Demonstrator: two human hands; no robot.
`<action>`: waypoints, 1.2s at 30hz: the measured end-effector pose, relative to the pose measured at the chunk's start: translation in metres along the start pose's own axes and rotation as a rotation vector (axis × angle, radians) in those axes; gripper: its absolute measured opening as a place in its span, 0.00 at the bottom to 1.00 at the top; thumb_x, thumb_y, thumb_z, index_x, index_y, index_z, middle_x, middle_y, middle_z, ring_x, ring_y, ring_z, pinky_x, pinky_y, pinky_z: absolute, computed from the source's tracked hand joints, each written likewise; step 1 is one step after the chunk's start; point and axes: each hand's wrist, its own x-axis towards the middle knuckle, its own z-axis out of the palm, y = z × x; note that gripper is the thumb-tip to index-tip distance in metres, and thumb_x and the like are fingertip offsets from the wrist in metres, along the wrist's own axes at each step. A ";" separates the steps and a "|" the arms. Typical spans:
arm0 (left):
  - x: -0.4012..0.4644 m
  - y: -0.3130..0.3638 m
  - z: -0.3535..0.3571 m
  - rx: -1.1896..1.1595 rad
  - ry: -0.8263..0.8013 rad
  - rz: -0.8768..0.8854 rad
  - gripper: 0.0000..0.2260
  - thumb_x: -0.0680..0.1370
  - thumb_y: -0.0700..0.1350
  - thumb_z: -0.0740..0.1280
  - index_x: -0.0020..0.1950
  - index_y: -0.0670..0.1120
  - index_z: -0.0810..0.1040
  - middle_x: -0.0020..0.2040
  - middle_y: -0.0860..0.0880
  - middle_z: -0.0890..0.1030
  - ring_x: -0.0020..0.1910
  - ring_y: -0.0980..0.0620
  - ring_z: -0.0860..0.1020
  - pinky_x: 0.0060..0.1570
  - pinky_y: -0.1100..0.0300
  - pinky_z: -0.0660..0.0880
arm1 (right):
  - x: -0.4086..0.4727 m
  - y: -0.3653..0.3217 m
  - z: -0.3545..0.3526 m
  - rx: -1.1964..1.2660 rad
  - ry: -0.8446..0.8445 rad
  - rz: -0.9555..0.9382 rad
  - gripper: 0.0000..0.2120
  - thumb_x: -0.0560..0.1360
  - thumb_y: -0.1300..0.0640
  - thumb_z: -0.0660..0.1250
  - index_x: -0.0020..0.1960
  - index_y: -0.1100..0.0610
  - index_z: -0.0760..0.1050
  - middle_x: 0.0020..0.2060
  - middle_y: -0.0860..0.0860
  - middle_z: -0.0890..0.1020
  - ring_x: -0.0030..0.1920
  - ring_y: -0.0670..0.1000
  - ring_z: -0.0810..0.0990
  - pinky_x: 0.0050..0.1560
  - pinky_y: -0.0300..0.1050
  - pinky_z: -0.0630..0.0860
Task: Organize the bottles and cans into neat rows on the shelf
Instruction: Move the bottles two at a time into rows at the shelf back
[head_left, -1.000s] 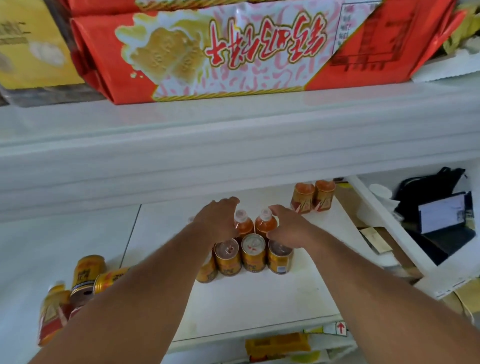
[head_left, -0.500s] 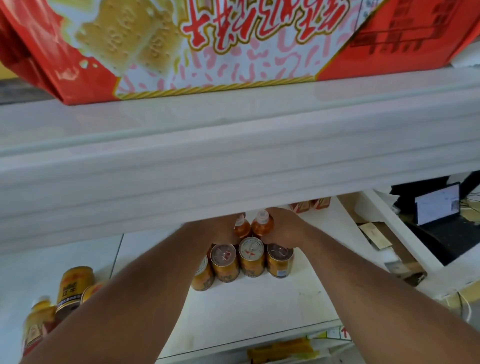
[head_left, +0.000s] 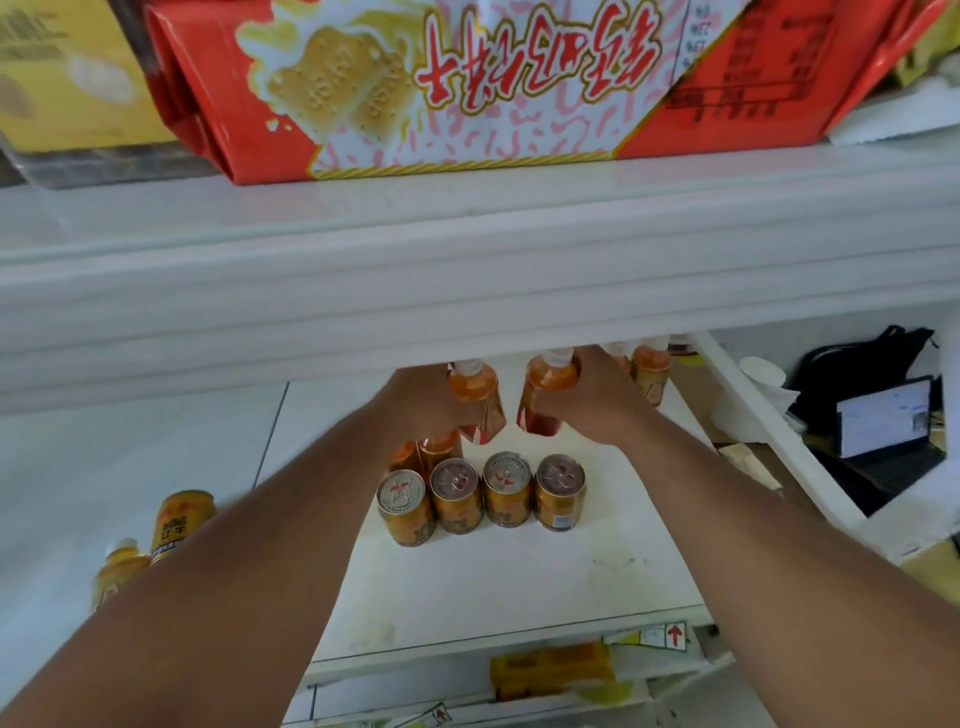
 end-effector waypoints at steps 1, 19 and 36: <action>-0.004 0.002 -0.002 -0.036 0.030 0.012 0.21 0.66 0.49 0.76 0.58 0.51 0.78 0.53 0.51 0.82 0.52 0.50 0.80 0.52 0.51 0.79 | -0.003 -0.003 -0.004 0.012 0.016 -0.017 0.29 0.65 0.48 0.76 0.63 0.52 0.72 0.50 0.47 0.81 0.49 0.48 0.80 0.41 0.44 0.76; -0.116 -0.005 -0.008 -0.357 -0.010 0.201 0.21 0.60 0.50 0.74 0.51 0.62 0.77 0.47 0.63 0.83 0.47 0.64 0.81 0.47 0.61 0.78 | -0.131 -0.049 0.004 0.203 0.187 -0.100 0.15 0.66 0.54 0.78 0.50 0.43 0.78 0.45 0.39 0.83 0.46 0.34 0.80 0.46 0.36 0.72; -0.232 0.045 0.028 -0.329 -0.015 0.266 0.25 0.67 0.47 0.77 0.58 0.57 0.70 0.50 0.61 0.78 0.49 0.62 0.78 0.44 0.65 0.75 | -0.261 -0.033 -0.027 0.227 0.202 -0.065 0.26 0.63 0.46 0.77 0.61 0.43 0.78 0.50 0.39 0.83 0.51 0.39 0.80 0.50 0.40 0.76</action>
